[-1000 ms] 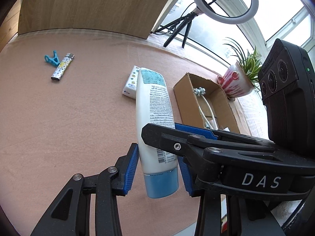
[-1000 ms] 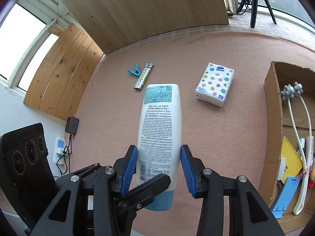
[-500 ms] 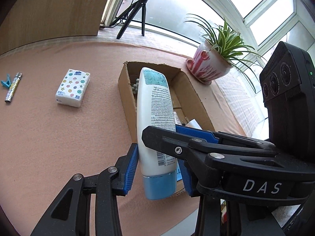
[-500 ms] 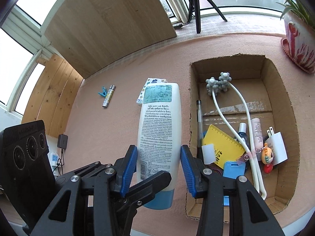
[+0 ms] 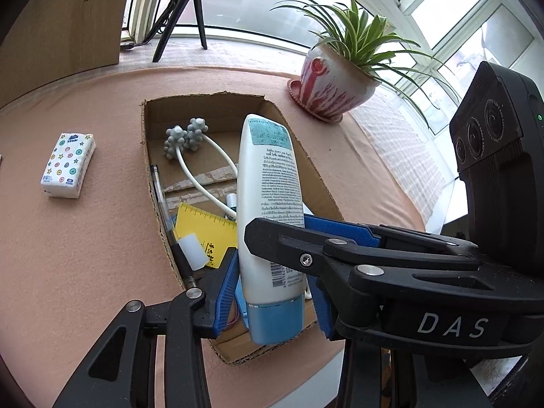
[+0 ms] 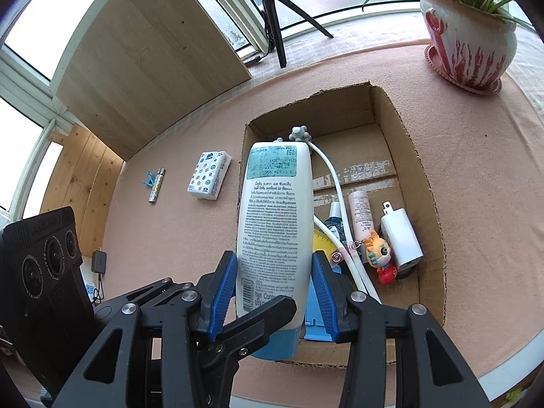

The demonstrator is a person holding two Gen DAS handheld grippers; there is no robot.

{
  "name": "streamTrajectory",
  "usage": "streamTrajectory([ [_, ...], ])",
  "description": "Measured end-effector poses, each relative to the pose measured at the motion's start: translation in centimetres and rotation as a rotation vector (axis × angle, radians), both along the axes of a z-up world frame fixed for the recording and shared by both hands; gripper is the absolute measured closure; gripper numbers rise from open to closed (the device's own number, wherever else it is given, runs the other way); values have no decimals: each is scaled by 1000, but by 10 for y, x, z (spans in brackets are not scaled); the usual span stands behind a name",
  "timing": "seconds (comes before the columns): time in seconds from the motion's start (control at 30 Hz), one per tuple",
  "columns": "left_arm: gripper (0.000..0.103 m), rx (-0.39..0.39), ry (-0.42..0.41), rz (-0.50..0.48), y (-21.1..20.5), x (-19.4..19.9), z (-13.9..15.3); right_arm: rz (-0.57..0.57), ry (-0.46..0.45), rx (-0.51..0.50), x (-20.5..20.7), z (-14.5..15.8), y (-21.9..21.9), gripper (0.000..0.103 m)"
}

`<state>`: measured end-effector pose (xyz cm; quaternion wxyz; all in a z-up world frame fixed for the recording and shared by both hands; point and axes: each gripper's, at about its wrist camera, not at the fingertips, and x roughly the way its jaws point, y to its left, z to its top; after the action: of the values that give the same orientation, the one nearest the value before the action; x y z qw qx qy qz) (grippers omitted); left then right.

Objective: Organize objects
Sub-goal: 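Carry the lotion tube into the box and lower it, then open the right tool to release the lotion tube in the box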

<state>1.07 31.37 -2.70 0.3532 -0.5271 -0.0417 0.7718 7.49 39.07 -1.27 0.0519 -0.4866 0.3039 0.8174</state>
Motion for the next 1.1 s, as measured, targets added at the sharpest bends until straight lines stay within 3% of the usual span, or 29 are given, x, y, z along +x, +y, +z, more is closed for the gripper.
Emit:
streamTrajectory([
  [0.13, 59, -11, 12, 3, 4, -3, -2, -6, 1, -1, 2, -1, 5, 61],
  [0.2, 44, -26, 29, 12, 5, -2, -1, -9, -2, 11, 1, -2, 5, 61],
  [0.23, 30, -28, 34, 14, 4, -2, -1, -14, -5, 24, 1, -2, 5, 60],
  [0.27, 25, -31, 45, 17, 2, -3, -1, -18, -13, 39, 1, -2, 5, 57],
  [0.33, 25, -51, 60, 20, 0, -3, -1, -32, -12, 55, 1, -3, 7, 39],
  [0.4, 25, -58, 57, 26, -4, -5, -2, -32, -3, 52, 2, -3, 7, 34],
  [1.1, 25, -60, 22, 164, -93, -38, -5, -19, 27, 105, -24, 3, -23, 34],
])
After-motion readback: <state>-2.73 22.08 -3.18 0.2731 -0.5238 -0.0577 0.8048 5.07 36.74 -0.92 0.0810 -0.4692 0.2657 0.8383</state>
